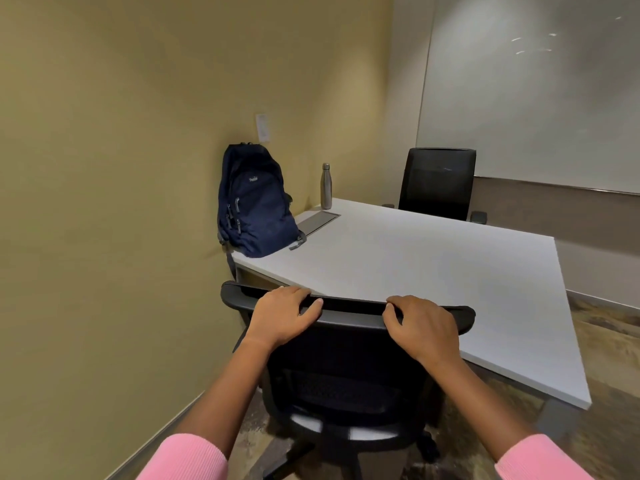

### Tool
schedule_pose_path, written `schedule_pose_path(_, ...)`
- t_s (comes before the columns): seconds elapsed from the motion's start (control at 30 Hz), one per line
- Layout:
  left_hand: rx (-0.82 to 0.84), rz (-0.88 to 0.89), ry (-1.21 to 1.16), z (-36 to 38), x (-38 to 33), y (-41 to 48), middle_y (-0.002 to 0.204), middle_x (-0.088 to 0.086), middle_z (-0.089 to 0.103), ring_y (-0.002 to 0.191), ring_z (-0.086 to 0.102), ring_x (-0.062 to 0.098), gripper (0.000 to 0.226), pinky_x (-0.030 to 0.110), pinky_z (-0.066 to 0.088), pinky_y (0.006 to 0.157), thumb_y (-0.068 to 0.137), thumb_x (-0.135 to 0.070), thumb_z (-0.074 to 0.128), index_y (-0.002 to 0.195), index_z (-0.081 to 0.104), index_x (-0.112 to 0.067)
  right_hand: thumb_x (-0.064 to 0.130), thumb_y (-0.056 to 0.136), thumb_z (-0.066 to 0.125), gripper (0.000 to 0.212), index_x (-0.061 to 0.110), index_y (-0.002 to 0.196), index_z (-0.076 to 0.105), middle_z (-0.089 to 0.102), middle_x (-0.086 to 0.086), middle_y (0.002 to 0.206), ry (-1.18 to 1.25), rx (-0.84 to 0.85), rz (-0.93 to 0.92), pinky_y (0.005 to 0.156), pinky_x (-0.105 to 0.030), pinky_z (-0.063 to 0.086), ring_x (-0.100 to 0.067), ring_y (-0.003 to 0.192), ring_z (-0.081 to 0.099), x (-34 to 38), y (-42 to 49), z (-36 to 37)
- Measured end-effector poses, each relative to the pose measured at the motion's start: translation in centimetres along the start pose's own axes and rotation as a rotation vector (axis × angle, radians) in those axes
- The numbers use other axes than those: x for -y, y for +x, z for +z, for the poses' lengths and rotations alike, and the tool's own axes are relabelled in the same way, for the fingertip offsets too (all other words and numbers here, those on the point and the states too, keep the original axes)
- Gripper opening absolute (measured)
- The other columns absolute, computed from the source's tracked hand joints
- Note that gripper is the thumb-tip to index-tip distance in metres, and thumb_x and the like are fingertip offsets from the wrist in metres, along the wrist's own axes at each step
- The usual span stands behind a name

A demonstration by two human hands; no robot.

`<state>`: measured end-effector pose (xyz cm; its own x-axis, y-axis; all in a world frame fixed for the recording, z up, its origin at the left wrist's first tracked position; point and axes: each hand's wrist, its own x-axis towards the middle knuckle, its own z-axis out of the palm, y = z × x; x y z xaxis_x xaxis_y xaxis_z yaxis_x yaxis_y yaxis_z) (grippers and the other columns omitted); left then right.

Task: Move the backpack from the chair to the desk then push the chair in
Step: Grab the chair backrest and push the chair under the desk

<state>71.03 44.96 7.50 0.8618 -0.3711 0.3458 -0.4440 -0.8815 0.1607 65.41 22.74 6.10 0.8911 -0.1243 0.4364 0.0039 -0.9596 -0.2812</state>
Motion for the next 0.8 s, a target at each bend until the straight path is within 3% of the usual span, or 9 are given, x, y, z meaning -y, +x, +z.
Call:
schedule_pose_path(0.1,0.022,0.032,-0.020,0.2,2.7,1.5,0.120,0.003,0.064,0.111,0.056,0.022,0.057,0.031,0.043,0.086,0.087,-0.053,0.029,0.120,0.057,-0.016,0.037,0.089,0.033,0.038,0.018,0.089,0.067,0.070,0.000,0.082,-0.024,-0.022,0.037,0.060,-0.027,0.048,-0.018,0.075,0.060,1.9,0.9,1.3)
schedule_pose_path(0.2,0.036,0.092,-0.032,0.3,5.3,2.7,0.124,0.002,0.062,0.114,0.055,0.021,0.051,0.030,0.042,0.088,0.091,-0.050,0.034,0.124,0.054,-0.016,0.037,0.089,0.031,0.039,0.018,0.083,0.065,0.069,0.001,0.077,-0.051,-0.041,0.071,0.053,-0.025,0.040,-0.017,0.071,0.058,3.8,1.6,2.6)
schedule_pose_path(0.4,0.050,0.201,-0.102,0.5,9.9,4.6,0.122,0.003,0.063,0.112,0.057,0.021,0.055,0.029,0.043,0.088,0.089,-0.052,0.033,0.122,0.055,-0.015,0.037,0.090,0.039,0.037,0.024,0.116,0.063,0.071,0.004,0.108,-0.073,-0.105,0.202,0.066,-0.023,0.038,-0.017,0.100,0.062,8.1,2.1,4.3)
schedule_pose_path(0.53,0.064,0.266,-0.130,0.6,12.5,5.5,0.118,0.003,0.065,0.109,0.058,0.021,0.060,0.030,0.044,0.084,0.085,-0.054,0.028,0.121,0.056,-0.015,0.036,0.089,0.040,0.037,0.025,0.118,0.061,0.069,0.006,0.115,-0.100,-0.097,0.298,0.073,-0.024,0.043,-0.016,0.108,0.060,10.9,2.2,5.1)
schedule_pose_path(0.67,0.050,0.313,-0.169,0.7,14.9,6.3,0.118,0.002,0.065,0.108,0.058,0.021,0.044,0.029,0.043,0.083,0.092,-0.044,0.040,0.120,0.056,-0.015,0.036,0.090,0.039,0.037,0.026,0.119,0.060,0.068,0.007,0.118,-0.119,-0.107,0.363,0.077,-0.024,0.045,-0.015,0.109,0.059,13.7,2.3,5.9)
schedule_pose_path(0.8,0.053,0.339,-0.197,0.4,16.8,6.7,0.117,0.004,0.066,0.107,0.059,0.023,0.041,0.031,0.044,0.084,0.092,-0.040,0.043,0.119,0.058,-0.013,0.036,0.090,0.038,0.037,0.023,0.115,0.062,0.070,0.004,0.110,-0.146,-0.118,0.399,0.073,-0.026,0.045,-0.018,0.103,0.060,15.9,2.5,6.7)
